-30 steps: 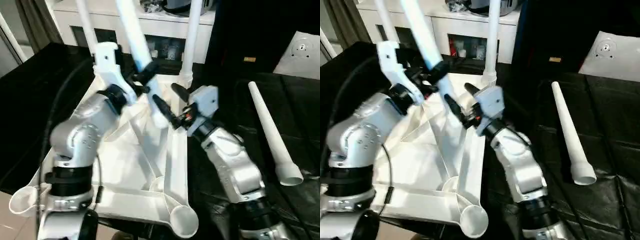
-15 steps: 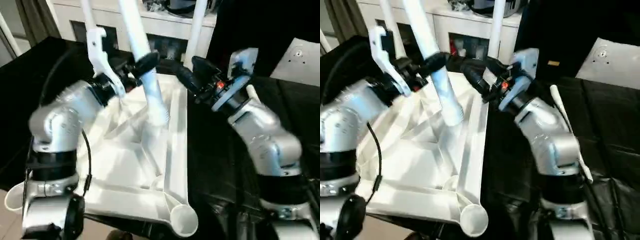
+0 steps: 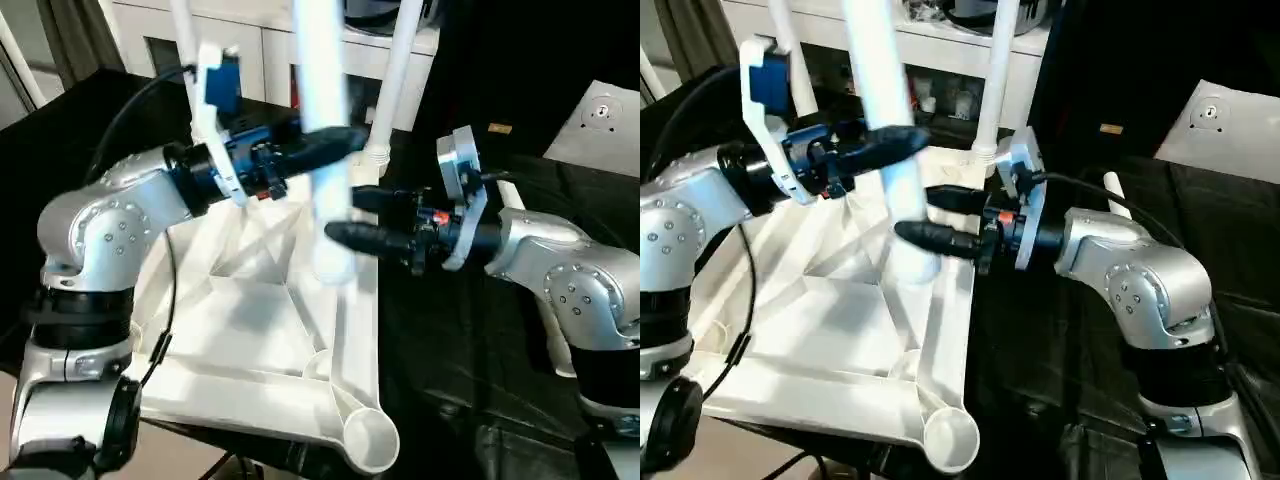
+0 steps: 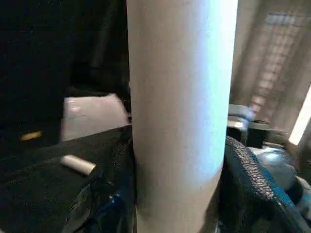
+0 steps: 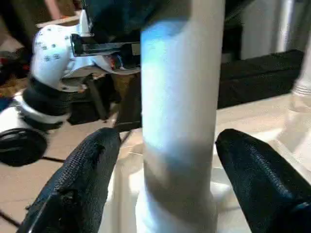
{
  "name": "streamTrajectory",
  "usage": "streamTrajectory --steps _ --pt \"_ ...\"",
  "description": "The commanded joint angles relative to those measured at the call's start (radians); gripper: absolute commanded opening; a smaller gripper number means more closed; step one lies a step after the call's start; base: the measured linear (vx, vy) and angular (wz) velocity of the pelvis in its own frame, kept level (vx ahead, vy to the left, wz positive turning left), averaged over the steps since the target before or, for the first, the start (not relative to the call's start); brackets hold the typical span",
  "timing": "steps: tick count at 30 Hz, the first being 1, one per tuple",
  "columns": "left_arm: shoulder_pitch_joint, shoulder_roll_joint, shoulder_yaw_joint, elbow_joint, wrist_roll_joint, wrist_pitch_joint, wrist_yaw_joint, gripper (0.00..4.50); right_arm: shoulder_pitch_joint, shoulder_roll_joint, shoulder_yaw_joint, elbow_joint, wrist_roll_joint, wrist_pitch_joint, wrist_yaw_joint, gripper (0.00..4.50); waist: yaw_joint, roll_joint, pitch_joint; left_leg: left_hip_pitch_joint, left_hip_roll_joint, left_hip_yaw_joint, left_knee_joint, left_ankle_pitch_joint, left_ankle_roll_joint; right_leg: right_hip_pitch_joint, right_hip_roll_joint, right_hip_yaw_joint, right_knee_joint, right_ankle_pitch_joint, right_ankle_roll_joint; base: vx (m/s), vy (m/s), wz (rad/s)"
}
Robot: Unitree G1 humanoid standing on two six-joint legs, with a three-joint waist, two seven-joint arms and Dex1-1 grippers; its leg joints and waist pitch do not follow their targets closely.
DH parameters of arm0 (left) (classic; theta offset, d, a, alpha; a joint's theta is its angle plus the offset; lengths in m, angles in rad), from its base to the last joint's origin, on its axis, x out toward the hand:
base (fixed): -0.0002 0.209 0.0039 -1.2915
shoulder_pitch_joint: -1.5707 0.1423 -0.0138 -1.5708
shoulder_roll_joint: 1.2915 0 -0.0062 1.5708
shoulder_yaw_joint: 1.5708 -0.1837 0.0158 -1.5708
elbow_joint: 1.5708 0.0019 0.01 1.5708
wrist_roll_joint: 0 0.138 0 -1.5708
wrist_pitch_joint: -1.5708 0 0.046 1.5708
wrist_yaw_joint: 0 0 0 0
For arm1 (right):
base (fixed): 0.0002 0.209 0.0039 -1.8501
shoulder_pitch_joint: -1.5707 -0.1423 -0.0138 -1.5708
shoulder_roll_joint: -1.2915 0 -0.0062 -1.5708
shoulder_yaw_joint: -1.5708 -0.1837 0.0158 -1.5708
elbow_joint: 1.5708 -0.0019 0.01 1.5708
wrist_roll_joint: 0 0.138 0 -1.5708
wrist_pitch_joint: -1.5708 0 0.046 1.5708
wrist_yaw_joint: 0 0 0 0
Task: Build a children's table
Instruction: Pick table leg
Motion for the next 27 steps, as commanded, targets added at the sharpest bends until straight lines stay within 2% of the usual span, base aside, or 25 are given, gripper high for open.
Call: streamTrajectory --steps 1,2,3,7,15,24,26,27 --pt "-0.018 0.016 -0.028 -0.027 -0.007 0.005 -0.041 1.88 -0.011 -0.009 0.021 -0.008 -0.003 0.005 0.017 3.19 0.004 -0.007 -0.074 0.012 0.012 0.019 -0.064 -0.082 -0.023 0.059 -0.055 0.027 -0.069 -0.074 -0.191 0.0 0.0 0.0" --pt "-0.019 0.021 -0.037 -0.03 -0.007 0.002 -0.058 1.88 -0.011 -0.016 0.033 -0.007 -0.009 -0.001 0.026 3.19 0.004 -0.009 -0.073 0.013 0.012 0.02 -0.065 -0.092 -0.022 0.058 -0.055 0.026 -0.072 -0.096 -0.185 0.0 0.0 0.0" --pt "-0.02 0.024 -0.043 -0.032 -0.009 0.001 -0.072 1.88 -0.012 -0.017 0.042 -0.004 -0.013 -0.007 0.031 2.94 0.004 -0.008 -0.073 0.012 0.012 0.02 -0.065 -0.094 -0.024 0.059 -0.055 0.027 -0.071 -0.104 -0.181 0.0 0.0 0.0" --pt "-0.019 0.033 -0.059 -0.047 -0.007 -0.001 -0.104 1.88 -0.012 -0.009 0.059 -0.004 -0.021 -0.008 0.033 2.8 0.004 -0.009 -0.074 0.013 0.014 0.021 -0.066 -0.1 -0.028 0.056 -0.057 0.026 -0.072 -0.12 -0.176 0.0 0.0 0.0" --pt "-0.017 0.041 -0.074 -0.049 0.01 -0.014 -0.123 1.88 -0.002 0.008 0.066 -0.005 -0.01 -0.001 0.029 2.08 0.007 -0.01 -0.076 0.012 0.013 0.021 -0.064 -0.08 -0.023 0.056 -0.056 0.025 -0.067 -0.081 -0.179 0.0 0.0 0.0" --pt "-0.012 0.035 -0.063 -0.046 0.024 -0.027 -0.094 1.88 0.021 0.035 0.067 -0.004 -0.032 -0.023 -0.008 1.93 0.009 -0.011 -0.076 0.012 0.013 0.021 -0.065 -0.083 -0.03 0.057 -0.057 0.025 -0.067 -0.083 -0.176 0.0 0.0 0.0" --pt "-0.001 0.031 -0.057 -0.058 0.017 -0.024 -0.082 2.58 0.034 0.049 0.062 -0.01 -0.036 -0.03 -0.03 1.93 0.01 -0.01 -0.077 0.012 0.013 0.021 -0.065 -0.079 -0.03 0.057 -0.057 0.025 -0.067 -0.075 -0.176 0.0 0.0 0.0" --pt "0.005 0.027 -0.051 -0.061 0.013 -0.018 -0.071 2.58 0.041 0.054 0.063 -0.013 -0.041 -0.035 -0.039 1.93 0.01 -0.011 -0.077 0.011 0.013 0.022 -0.064 -0.079 -0.031 0.057 -0.057 0.025 -0.066 -0.073 -0.176 0.0 0.0 0.0"
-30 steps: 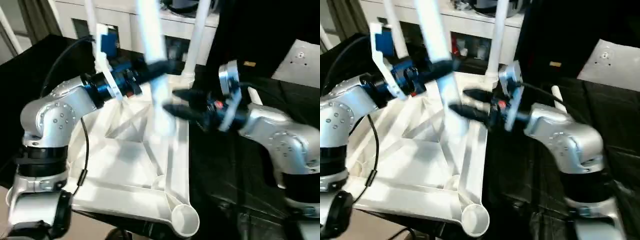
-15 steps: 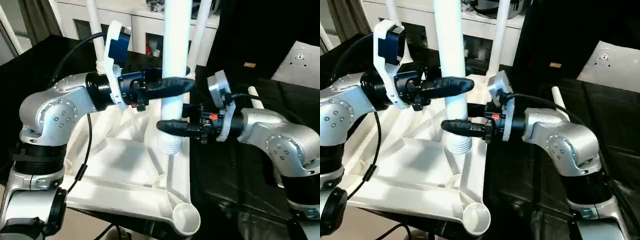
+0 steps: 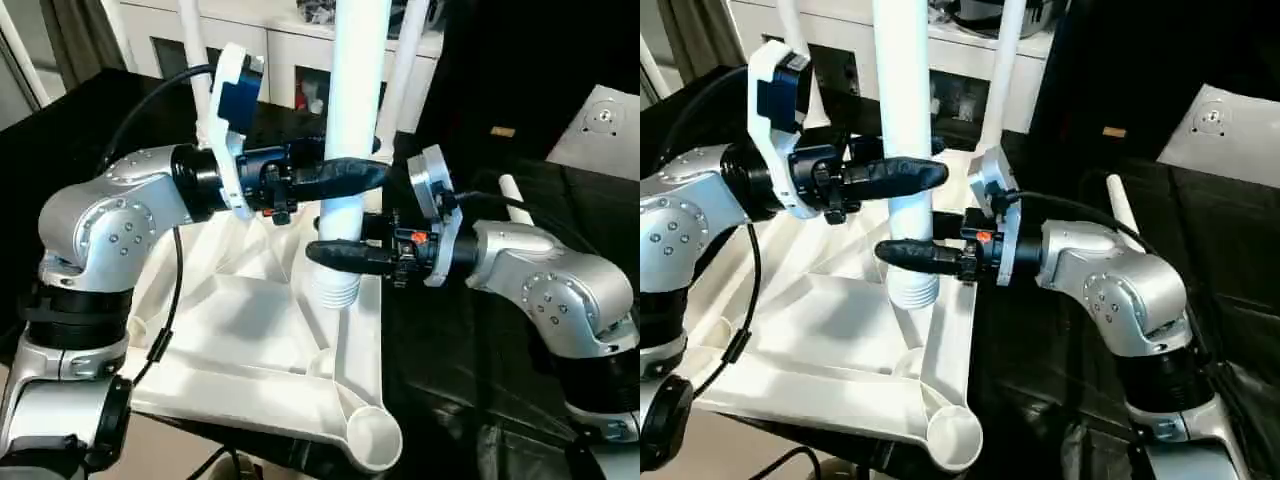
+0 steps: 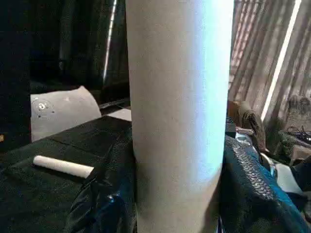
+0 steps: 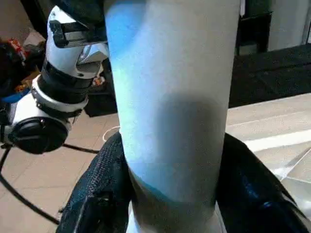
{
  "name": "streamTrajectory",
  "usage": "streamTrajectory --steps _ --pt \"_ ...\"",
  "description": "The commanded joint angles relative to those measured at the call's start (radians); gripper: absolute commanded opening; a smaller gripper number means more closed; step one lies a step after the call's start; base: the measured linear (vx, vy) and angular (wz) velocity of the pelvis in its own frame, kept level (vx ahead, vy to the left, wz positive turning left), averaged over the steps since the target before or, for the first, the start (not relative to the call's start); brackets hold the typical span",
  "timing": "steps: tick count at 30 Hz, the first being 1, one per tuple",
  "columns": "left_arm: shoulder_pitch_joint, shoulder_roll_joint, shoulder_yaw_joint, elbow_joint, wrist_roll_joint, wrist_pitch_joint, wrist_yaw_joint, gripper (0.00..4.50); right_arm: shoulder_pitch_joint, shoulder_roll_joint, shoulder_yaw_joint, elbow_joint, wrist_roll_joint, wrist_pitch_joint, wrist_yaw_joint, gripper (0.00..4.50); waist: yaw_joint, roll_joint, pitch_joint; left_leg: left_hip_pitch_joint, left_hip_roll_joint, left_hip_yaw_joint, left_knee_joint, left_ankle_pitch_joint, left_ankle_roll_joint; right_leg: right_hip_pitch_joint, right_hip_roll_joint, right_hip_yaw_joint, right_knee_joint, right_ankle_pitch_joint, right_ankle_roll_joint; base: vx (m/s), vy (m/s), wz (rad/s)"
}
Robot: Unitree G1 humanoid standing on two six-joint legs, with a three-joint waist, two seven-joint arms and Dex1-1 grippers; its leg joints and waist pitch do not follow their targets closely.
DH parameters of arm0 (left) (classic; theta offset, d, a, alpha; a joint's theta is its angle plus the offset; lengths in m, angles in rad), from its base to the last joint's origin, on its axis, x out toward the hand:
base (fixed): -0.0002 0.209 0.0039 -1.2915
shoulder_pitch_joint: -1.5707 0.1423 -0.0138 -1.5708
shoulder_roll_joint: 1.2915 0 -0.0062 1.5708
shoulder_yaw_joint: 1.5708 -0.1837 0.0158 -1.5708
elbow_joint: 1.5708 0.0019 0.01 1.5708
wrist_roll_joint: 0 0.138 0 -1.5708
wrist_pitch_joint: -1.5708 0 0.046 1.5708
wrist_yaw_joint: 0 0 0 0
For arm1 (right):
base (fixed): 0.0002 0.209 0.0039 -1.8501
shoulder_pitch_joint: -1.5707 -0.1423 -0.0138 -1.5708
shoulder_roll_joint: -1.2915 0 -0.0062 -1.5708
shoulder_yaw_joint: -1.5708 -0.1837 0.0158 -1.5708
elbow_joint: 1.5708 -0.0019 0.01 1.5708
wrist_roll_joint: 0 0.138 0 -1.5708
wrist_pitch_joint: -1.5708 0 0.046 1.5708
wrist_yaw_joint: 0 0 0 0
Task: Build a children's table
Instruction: Pick table leg
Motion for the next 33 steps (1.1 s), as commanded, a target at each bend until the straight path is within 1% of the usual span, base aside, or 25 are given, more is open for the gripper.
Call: streamTrajectory --steps 1,2,3,5,6,8,9,10,11,12,13,14,15,16,17,18,19,22,25,27,28,29,30,31,33 --pt "0.005 -0.011 0.007 -0.036 -0.008 -0.003 0.025 2.64 0.018 0.01 -0.005 -0.012 -0.023 -0.007 -0.044 1.92 0.001 -0.002 -0.076 0.012 0.014 0.016 -0.065 -0.081 -0.037 0.056 -0.052 0.026 -0.068 -0.07 -0.177 0.0 0.0 0.0" --pt "0.008 -0.015 0.011 -0.038 -0.011 0.001 0.033 2.64 0.022 0.013 -0.005 -0.015 -0.029 -0.012 -0.054 1.92 0.001 -0.002 -0.077 0.012 0.013 0.015 -0.065 -0.082 -0.038 0.056 -0.052 0.025 -0.067 -0.069 -0.179 0.0 0.0 0.0" --pt "0.021 -0.018 0.014 -0.049 -0.013 0.0 0.038 2.78 0.034 0.022 -0.005 -0.021 -0.039 -0.021 -0.072 1.92 0.001 -0.001 -0.077 0.012 0.013 0.015 -0.064 -0.082 -0.041 0.057 -0.051 0.025 -0.066 -0.064 -0.179 0.0 0.0 0.0" --pt "0.043 -0.038 0.026 -0.072 -0.018 -0.003 0.068 3.0 0.05 0.042 -0.011 -0.034 -0.063 -0.036 -0.125 1.91 -0.001 -0.005 -0.077 0.011 0.014 0.016 -0.065 -0.08 -0.044 0.058 -0.052 0.026 -0.067 -0.062 -0.176 0.0 0.0 0.0" --pt "0.057 -0.042 0.027 -0.084 -0.015 -0.008 0.079 3.0 0.056 0.052 -0.015 -0.039 -0.071 -0.041 -0.146 1.91 -0.002 0.011 -0.078 0.014 0.013 0.014 -0.064 -0.083 -0.047 0.054 -0.051 0.026 -0.065 -0.06 -0.176 0.0 0.0 0.0" --pt "0.057 -0.042 0.027 -0.084 -0.015 -0.008 0.079 3.16 0.056 0.052 -0.015 -0.039 -0.071 -0.041 -0.146 1.91 -0.006 0.003 -0.075 0.013 0.013 0.015 -0.066 -0.101 -0.05 0.055 -0.049 0.026 -0.07 -0.077 -0.172 0.0 0.0 0.0" --pt "0.067 -0.046 0.029 -0.093 -0.012 -0.011 0.09 3.29 0.059 0.061 -0.017 -0.043 -0.083 -0.048 -0.17 1.91 -0.005 0.003 -0.076 0.016 0.013 0.016 -0.066 -0.11 -0.048 0.055 -0.049 0.027 -0.071 -0.09 -0.168 0.0 0.0 0.0" --pt "0.084 -0.059 0.024 -0.107 0.016 -0.023 0.138 3.4 0.066 0.071 -0.017 -0.057 -0.103 -0.057 -0.209 1.91 -0.008 0.015 -0.075 0.015 0.016 0.013 -0.067 -0.113 -0.059 0.053 -0.05 0.028 -0.072 -0.09 -0.163 0.0 0.0 0.0" --pt "0.096 -0.068 0.018 -0.117 0.047 -0.04 0.178 3.4 0.07 0.083 -0.018 -0.066 -0.121 -0.062 -0.242 1.91 -0.01 0.011 -0.074 0.013 0.014 0.013 -0.067 -0.118 -0.061 0.054 -0.048 0.027 -0.073 -0.091 -0.163 0.0 0.0 0.0" --pt "0.106 -0.077 0.011 -0.125 0.078 -0.056 0.219 3.48 0.073 0.095 -0.019 -0.074 -0.138 -0.067 -0.274 1.91 -0.011 0.01 -0.074 0.014 0.016 0.013 -0.068 -0.119 -0.063 0.055 -0.049 0.027 -0.074 -0.091 -0.161 0.0 0.0 0.0" --pt "0.11 -0.11 0.022 -0.126 0.102 -0.06 0.299 3.5 0.076 0.111 -0.022 -0.081 -0.159 -0.077 -0.31 1.91 -0.014 0.02 -0.075 0.013 0.015 0.012 -0.068 -0.131 -0.073 0.054 -0.047 0.027 -0.075 -0.094 -0.153 0.0 0.0 0.0" --pt "0.112 -0.136 0.035 -0.125 0.115 -0.065 0.355 3.51 0.075 0.126 -0.023 -0.081 -0.17 -0.082 -0.334 1.91 -0.014 0.019 -0.075 0.015 0.015 0.012 -0.067 -0.138 -0.076 0.054 -0.047 0.027 -0.075 -0.095 -0.152 0.0 0.0 0.0" --pt "0.112 -0.136 0.035 -0.125 0.115 -0.065 0.355 3.51 0.075 0.126 -0.023 -0.081 -0.17 -0.082 -0.334 1.91 -0.013 0.018 -0.075 0.016 0.014 0.011 -0.067 -0.145 -0.076 0.053 -0.047 0.027 -0.077 -0.105 -0.151 0.0 0.0 0.0" --pt "0.124 -0.186 0.053 -0.131 0.151 -0.085 0.453 3.33 0.082 0.149 -0.023 -0.087 -0.179 -0.099 -0.36 1.91 -0.015 0.02 -0.076 0.011 0.013 0.01 -0.068 -0.151 -0.076 0.058 -0.047 0.027 -0.076 -0.111 -0.149 0.0 0.0 0.0" --pt "0.126 -0.189 0.052 -0.133 0.158 -0.089 0.458 3.23 0.082 0.153 -0.023 -0.086 -0.18 -0.101 -0.364 1.91 -0.015 0.016 -0.075 0.014 0.013 0.009 -0.068 -0.159 -0.074 0.057 -0.048 0.027 -0.08 -0.12 -0.142 0.0 0.0 0.0" --pt "0.134 -0.202 0.048 -0.14 0.182 -0.106 0.487 3.16 0.082 0.169 -0.02 -0.081 -0.187 -0.109 -0.376 1.91 -0.015 0.016 -0.076 0.013 0.013 0.008 -0.069 -0.156 -0.072 0.057 -0.049 0.027 -0.08 -0.118 -0.141 0.0 0.0 0.0" --pt "0.138 -0.222 0.048 -0.144 0.197 -0.115 0.521 3.16 0.082 0.179 -0.017 -0.077 -0.192 -0.117 -0.384 1.91 -0.015 0.015 -0.075 0.011 0.013 0.008 -0.069 -0.154 -0.07 0.056 -0.047 0.027 -0.079 -0.115 -0.138 0.0 0.0 0.0" --pt "0.148 -0.267 0.037 -0.15 0.231 -0.137 0.588 3.16 0.081 0.199 -0.003 -0.057 -0.204 -0.14 -0.395 1.91 -0.014 0.013 -0.075 0.01 0.013 0.007 -0.068 -0.154 -0.064 0.056 -0.048 0.027 -0.08 -0.112 -0.134 0.0 0.0 0.0" --pt "0.152 -0.284 0.032 -0.146 0.264 -0.146 0.642 3.16 0.075 0.215 0.006 -0.04 -0.215 -0.156 -0.407 1.91 -0.014 0.011 -0.074 0.01 0.012 0.008 -0.068 -0.157 -0.061 0.054 -0.047 0.027 -0.082 -0.123 -0.127 0.0 0.0 0.0" --pt "0.152 -0.286 0.029 -0.15 0.272 -0.148 0.653 3.16 0.075 0.218 0.004 -0.04 -0.215 -0.156 -0.412 1.91 -0.014 0.012 -0.074 0.01 0.012 0.007 -0.068 -0.151 -0.061 0.053 -0.046 0.027 -0.08 -0.113 -0.123 0.0 0.0 0.0" --pt "0.152 -0.293 0.032 -0.157 0.28 -0.151 0.671 3.16 0.074 0.224 0.001 -0.04 -0.216 -0.158 -0.42 1.91 -0.014 0.008 -0.074 0.01 0.012 0.007 -0.068 -0.152 -0.06 0.054 -0.046 0.026 -0.081 -0.113 -0.12 0.0 0.0 0.0" --pt "0.153 -0.297 0.034 -0.163 0.28 -0.151 0.68 3.16 0.074 0.226 0.001 -0.039 -0.218 -0.159 -0.423 1.91 -0.013 0.01 -0.075 0.011 0.013 0.007 -0.068 -0.147 -0.06 0.053 -0.047 0.027 -0.079 -0.106 -0.122 0.0 0.0 0.0" --pt "0.158 -0.301 0.035 -0.18 0.284 -0.148 0.694 3.16 0.072 0.233 -0.001 -0.032 -0.222 -0.164 -0.432 1.91 -0.015 0.008 -0.075 0.01 0.013 0.008 -0.068 -0.146 -0.059 0.053 -0.047 0.027 -0.079 -0.098 -0.124 0.0 0.0 0.0" --pt "0.159 -0.3 0.033 -0.184 0.286 -0.148 0.695 3.16 0.071 0.235 -0.001 -0.03 -0.223 -0.165 -0.433 1.91 -0.013 0.011 -0.075 0.01 0.013 0.007 -0.068 -0.148 -0.059 0.052 -0.048 0.026 -0.078 -0.1 -0.126 0.0 0.0 0.0" --pt "0.165 -0.297 0.022 -0.199 0.302 -0.152 0.699 3.16 0.071 0.241 -0.003 -0.025 -0.23 -0.171 -0.44 1.91 -0.014 0.011 -0.073 0.01 0.013 0.007 -0.069 -0.156 -0.059 0.052 -0.047 0.026 -0.08 -0.11 -0.123 0.0 0.0 0.0"
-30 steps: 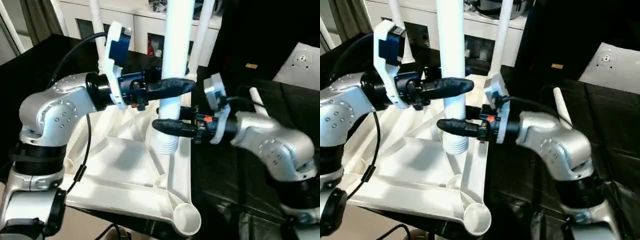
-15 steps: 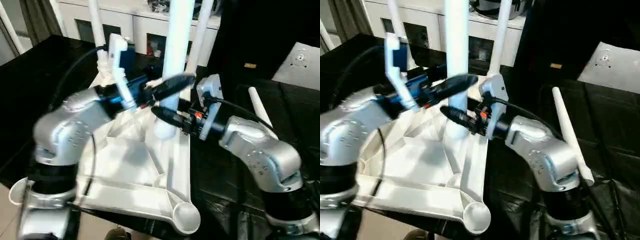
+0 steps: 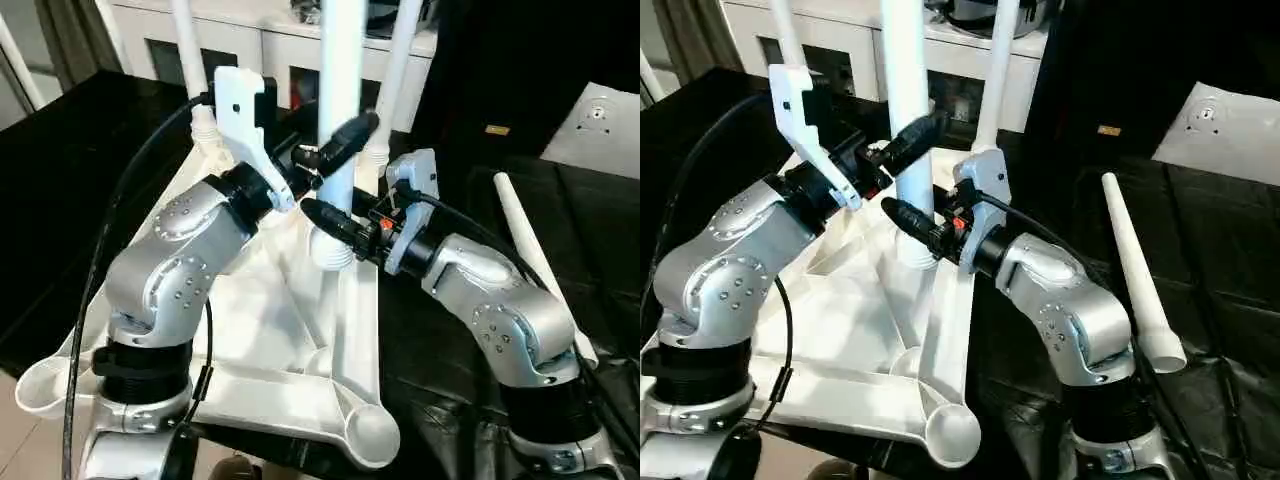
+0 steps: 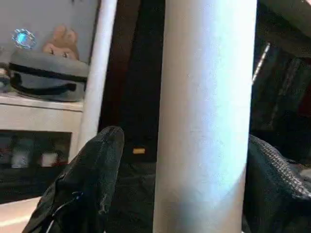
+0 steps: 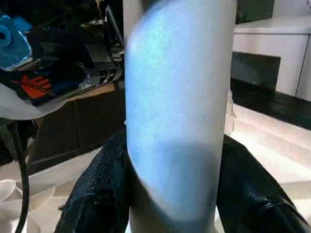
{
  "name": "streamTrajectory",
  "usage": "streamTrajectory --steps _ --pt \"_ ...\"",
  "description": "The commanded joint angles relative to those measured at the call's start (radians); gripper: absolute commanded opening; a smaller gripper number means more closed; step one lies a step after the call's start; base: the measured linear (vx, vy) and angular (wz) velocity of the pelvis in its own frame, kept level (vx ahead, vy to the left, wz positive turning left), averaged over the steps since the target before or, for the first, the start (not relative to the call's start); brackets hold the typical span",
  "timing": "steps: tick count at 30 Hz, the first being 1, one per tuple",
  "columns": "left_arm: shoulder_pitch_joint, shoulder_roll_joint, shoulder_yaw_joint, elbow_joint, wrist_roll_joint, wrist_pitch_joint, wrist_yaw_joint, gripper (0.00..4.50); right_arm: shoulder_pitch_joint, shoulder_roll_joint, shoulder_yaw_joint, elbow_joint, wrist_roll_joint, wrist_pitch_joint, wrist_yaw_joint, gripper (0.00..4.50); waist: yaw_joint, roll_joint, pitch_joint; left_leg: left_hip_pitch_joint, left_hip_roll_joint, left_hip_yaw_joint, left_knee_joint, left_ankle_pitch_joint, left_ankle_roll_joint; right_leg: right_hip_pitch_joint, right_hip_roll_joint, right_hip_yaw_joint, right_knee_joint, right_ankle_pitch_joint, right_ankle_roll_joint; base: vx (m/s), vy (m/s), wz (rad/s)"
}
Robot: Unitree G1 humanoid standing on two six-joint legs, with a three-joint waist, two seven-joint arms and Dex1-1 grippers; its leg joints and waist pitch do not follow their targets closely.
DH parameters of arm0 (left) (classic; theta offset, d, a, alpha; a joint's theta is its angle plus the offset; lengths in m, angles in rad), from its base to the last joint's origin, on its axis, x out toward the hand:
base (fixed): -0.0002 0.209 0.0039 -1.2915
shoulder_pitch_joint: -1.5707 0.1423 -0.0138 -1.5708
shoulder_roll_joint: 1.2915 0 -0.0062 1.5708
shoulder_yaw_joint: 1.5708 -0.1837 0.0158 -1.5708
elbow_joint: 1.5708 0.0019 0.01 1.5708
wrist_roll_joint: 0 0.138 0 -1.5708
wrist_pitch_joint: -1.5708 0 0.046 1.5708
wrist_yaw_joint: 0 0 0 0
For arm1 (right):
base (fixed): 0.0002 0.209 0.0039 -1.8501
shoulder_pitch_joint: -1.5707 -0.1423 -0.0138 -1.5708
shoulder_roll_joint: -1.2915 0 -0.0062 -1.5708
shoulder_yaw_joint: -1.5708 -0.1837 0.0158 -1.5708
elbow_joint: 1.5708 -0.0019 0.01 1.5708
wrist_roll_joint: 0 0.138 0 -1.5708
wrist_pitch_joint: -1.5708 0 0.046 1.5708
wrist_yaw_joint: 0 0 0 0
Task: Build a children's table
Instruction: Pick table leg
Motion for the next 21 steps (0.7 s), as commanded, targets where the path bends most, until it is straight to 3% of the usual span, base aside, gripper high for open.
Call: streamTrajectory --steps 1,10,11,21 --pt "0.016 0.02 -0.017 -0.022 0.051 -0.016 0.012 3.16 -0.013 0.002 -0.007 0.002 -0.008 -0.027 -0.013 1.91 0.0 0.01 -0.072 0.011 0.014 0.007 -0.07 -0.161 -0.057 0.05 -0.047 0.027 -0.08 -0.119 -0.124 0.0 0.0 0.0" --pt "0.03 0.103 -0.07 -0.018 0.11 -0.06 -0.053 3.16 -0.005 0.005 -0.012 0.004 -0.019 -0.031 -0.021 1.91 -0.002 0.014 -0.072 0.013 0.013 0.006 -0.072 -0.177 -0.067 0.047 -0.045 0.027 -0.081 -0.136 -0.108 0.0 0.0 0.0" --pt "0.031 0.114 -0.077 -0.02 0.123 -0.068 -0.058 3.16 -0.003 0.005 -0.012 0.002 -0.02 -0.031 -0.022 1.91 -0.003 0.019 -0.073 0.014 0.012 0.006 -0.071 -0.178 -0.071 0.046 -0.045 0.027 -0.079 -0.13 -0.11 0.0 0.0 0.0" --pt "0.034 0.158 -0.128 -0.023 0.173 -0.106 -0.103 3.16 -0.001 0.006 -0.009 0.004 -0.03 -0.035 -0.022 1.91 -0.004 0.017 -0.072 0.015 0.013 0.007 -0.072 -0.184 -0.074 0.046 -0.046 0.028 -0.078 -0.126 -0.119 0.0 0.0 0.0"
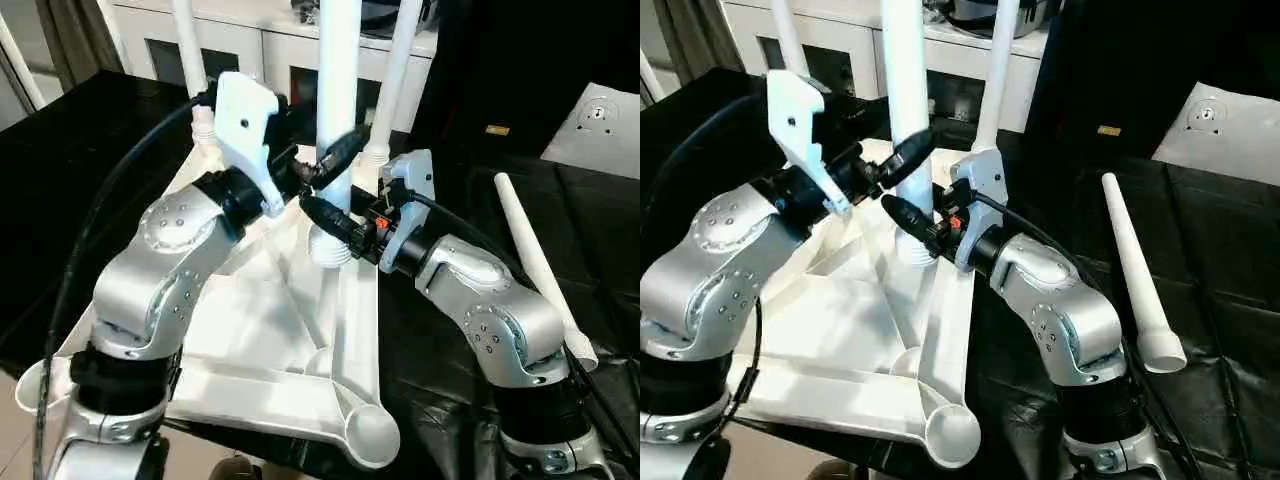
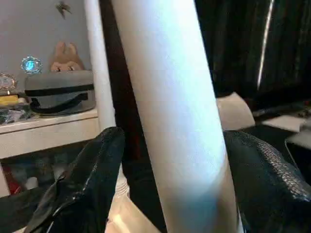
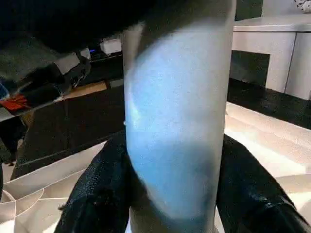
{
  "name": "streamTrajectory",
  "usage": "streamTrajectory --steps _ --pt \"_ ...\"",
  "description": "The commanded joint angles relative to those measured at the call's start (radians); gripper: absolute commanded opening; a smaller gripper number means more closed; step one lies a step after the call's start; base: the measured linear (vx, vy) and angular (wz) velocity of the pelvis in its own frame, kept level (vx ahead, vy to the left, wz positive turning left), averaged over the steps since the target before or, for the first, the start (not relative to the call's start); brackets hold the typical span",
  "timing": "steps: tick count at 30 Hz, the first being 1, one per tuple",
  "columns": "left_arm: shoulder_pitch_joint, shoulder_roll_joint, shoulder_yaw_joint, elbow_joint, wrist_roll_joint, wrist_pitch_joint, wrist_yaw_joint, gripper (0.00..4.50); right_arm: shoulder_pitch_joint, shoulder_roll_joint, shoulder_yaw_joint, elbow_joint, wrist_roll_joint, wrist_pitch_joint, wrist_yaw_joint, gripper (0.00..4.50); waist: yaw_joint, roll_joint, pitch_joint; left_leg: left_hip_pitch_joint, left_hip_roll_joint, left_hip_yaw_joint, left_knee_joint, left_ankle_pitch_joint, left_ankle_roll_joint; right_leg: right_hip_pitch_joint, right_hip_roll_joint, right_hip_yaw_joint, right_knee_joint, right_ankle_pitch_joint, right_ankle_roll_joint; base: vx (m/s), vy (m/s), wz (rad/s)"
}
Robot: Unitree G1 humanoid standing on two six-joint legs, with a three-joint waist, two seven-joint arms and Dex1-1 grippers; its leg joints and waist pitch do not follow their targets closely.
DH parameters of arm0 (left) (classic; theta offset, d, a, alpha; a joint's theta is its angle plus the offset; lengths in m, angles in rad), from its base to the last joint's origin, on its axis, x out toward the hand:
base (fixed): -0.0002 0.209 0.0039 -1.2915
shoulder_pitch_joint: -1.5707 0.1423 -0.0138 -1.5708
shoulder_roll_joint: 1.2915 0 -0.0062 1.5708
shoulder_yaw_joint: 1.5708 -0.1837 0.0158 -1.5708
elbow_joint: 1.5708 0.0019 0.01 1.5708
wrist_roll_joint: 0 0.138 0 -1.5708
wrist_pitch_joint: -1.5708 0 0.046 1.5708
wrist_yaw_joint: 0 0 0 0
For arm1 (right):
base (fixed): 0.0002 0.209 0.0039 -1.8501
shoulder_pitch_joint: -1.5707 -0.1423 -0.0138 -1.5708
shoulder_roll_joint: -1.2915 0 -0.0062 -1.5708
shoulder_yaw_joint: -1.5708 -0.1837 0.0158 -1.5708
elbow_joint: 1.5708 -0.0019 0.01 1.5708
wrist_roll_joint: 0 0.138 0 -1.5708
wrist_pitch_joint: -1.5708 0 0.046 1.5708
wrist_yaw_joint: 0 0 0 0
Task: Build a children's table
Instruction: Pick table leg
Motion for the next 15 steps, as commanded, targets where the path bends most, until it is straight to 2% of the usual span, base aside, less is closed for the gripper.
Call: streamTrajectory --steps 1,9,10,11,12,13,15 --pt "0.003 0.009 -0.02 0.01 0.014 -0.003 -0.014 3.16 -0.004 -0.004 -0.007 -0.015 -0.007 -0.029 -0.001 1.91 -0.003 0.017 -0.072 0.015 0.013 0.007 -0.072 -0.188 -0.075 0.046 -0.046 0.028 -0.078 -0.13 -0.121 0.0 0.0 0.0" --pt "0.0 0.032 -0.056 0.039 0.051 -0.002 -0.036 3.16 -0.006 -0.01 0.007 -0.015 -0.022 -0.035 0.009 1.91 -0.003 0.017 -0.073 0.015 0.012 0.007 -0.071 -0.178 -0.076 0.046 -0.045 0.028 -0.077 -0.115 -0.122 0.0 0.0 0.0" --pt "-0.001 0.006 -0.025 0.04 0.01 0.026 -0.025 3.16 -0.006 -0.01 0.008 -0.015 -0.024 -0.037 0.01 1.91 -0.003 0.017 -0.073 0.015 0.013 0.008 -0.071 -0.18 -0.078 0.046 -0.045 0.028 -0.077 -0.114 -0.126 0.0 0.0 0.0" --pt "-0.001 0.003 -0.023 0.04 0.007 0.028 -0.025 2.92 -0.006 -0.01 0.008 -0.015 -0.024 -0.037 0.01 1.91 -0.004 0.017 -0.073 0.015 0.012 0.008 -0.07 -0.18 -0.08 0.047 -0.046 0.028 -0.075 -0.111 -0.13 0.0 0.0 0.0" --pt "-0.003 -0.029 0.013 0.041 -0.046 0.058 -0.015 2.92 -0.006 -0.01 0.009 -0.014 -0.026 -0.039 0.01 1.91 -0.004 0.016 -0.073 0.014 0.012 0.009 -0.069 -0.178 -0.082 0.047 -0.046 0.028 -0.074 -0.102 -0.138 0.0 0.0 0.0" --pt "-0.007 -0.065 0.054 0.042 -0.104 0.091 0.006 2.7 -0.007 -0.011 0.012 -0.013 -0.029 -0.042 0.013 1.91 -0.003 0.016 -0.074 0.013 0.01 0.01 -0.067 -0.173 -0.083 0.05 -0.046 0.029 -0.071 -0.093 -0.147 0.0 0.0 0.0" --pt "-0.014 -0.108 0.104 0.046 -0.172 0.121 0.035 2.67 -0.007 -0.011 0.014 -0.011 -0.033 -0.047 0.017 1.91 -0.003 0.011 -0.073 0.012 0.01 0.009 -0.068 -0.18 -0.076 0.05 -0.045 0.028 -0.076 -0.105 -0.148 0.0 0.0 0.0"
